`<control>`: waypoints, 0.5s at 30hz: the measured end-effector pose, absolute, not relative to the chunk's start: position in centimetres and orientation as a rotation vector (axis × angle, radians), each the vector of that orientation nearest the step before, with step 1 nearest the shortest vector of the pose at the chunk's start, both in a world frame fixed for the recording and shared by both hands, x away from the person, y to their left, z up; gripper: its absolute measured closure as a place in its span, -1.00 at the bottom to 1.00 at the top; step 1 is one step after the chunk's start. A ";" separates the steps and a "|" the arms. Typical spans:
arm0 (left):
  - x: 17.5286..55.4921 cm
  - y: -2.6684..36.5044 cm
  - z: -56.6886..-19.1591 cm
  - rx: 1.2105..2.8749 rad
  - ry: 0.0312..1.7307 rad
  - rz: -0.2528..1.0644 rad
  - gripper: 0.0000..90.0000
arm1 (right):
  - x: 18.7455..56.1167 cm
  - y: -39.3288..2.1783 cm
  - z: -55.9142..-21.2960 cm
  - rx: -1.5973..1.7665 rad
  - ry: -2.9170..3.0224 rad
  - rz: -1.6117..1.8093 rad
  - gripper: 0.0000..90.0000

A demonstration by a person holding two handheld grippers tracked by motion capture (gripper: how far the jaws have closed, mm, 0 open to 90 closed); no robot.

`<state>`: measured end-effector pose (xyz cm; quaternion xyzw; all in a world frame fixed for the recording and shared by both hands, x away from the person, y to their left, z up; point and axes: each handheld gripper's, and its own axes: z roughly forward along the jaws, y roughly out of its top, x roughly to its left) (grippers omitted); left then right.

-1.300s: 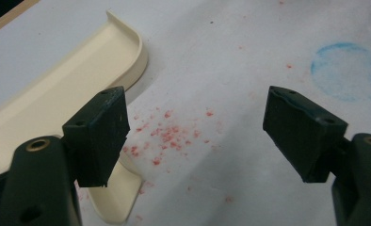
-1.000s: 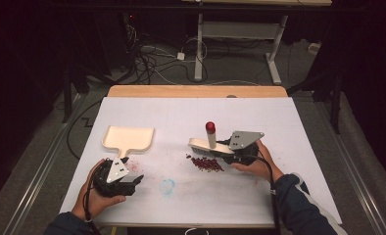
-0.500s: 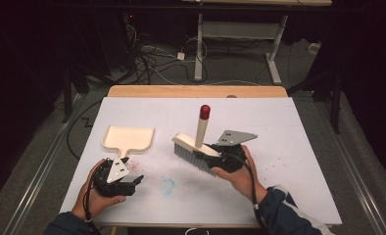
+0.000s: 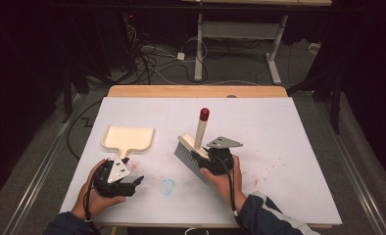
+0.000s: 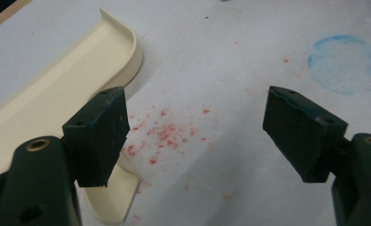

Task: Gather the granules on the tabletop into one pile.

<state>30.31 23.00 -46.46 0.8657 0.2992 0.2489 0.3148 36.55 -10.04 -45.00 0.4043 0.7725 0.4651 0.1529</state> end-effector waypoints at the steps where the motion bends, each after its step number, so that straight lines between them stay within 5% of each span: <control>1: 30.3 22.9 -46.5 2.285 0.787 0.659 -0.50 | 36.5 -10.4 -45.0 1.171 2.216 1.333 0.49; 15: 30.3 22.7 -46.5 2.293 0.770 0.648 -0.50 | 35.0 -13.4 -44.1 1.210 2.173 1.309 0.50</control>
